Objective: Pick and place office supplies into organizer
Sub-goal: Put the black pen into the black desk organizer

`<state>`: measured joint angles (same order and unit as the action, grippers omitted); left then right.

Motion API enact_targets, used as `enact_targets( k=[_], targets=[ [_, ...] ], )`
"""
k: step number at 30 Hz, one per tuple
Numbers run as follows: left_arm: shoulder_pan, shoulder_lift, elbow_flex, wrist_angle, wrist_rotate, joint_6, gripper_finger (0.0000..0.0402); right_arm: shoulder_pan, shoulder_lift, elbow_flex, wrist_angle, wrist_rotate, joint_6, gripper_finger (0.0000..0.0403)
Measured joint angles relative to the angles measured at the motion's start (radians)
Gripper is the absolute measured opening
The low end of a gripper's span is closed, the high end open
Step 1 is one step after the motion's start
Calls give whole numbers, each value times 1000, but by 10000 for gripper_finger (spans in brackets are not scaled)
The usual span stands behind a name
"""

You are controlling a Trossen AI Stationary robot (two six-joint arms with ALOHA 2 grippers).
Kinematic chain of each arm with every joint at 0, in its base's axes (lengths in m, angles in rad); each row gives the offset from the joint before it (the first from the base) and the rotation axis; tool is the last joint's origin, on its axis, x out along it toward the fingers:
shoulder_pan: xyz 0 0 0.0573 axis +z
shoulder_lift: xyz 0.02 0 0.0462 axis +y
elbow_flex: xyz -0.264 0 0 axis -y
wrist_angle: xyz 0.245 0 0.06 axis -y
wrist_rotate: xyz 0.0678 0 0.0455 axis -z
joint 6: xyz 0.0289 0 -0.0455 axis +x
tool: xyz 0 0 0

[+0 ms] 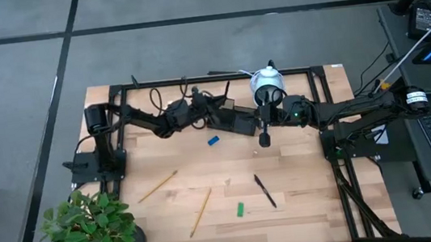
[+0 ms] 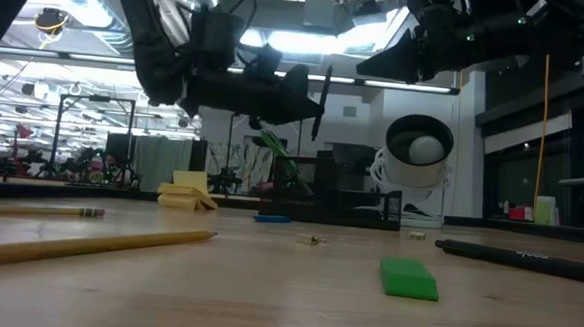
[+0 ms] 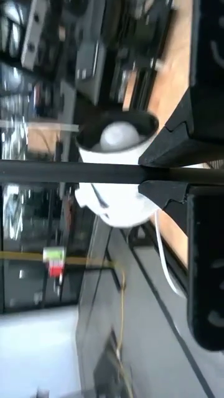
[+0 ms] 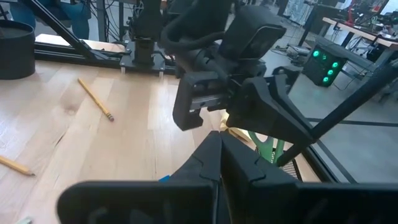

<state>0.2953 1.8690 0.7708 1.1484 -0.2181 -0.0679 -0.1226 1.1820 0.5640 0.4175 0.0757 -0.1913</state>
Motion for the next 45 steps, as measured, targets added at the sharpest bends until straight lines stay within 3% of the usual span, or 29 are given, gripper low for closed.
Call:
enact_targets(
  k=[3,10,14,20,26,38,45],
  targets=[
    [-40,0,1,0,-111,19,17,0,0,0,2,0,0,8],
    [-82,0,51,-91,-255,60,17,0,0,0,7,0,2,8],
    [-68,3,77,-152,-271,10,17,0,0,0,9,0,4,8],
    [-55,91,101,-107,-285,-63,17,0,0,0,10,0,4,8],
    [-56,159,143,-43,-294,-65,17,0,0,0,10,0,4,8],
    [-61,162,147,-72,-316,-39,17,0,0,0,6,0,3,8],
    [-60,162,147,-74,-315,-39,81,0,0,0,6,0,3,8]
  ],
)
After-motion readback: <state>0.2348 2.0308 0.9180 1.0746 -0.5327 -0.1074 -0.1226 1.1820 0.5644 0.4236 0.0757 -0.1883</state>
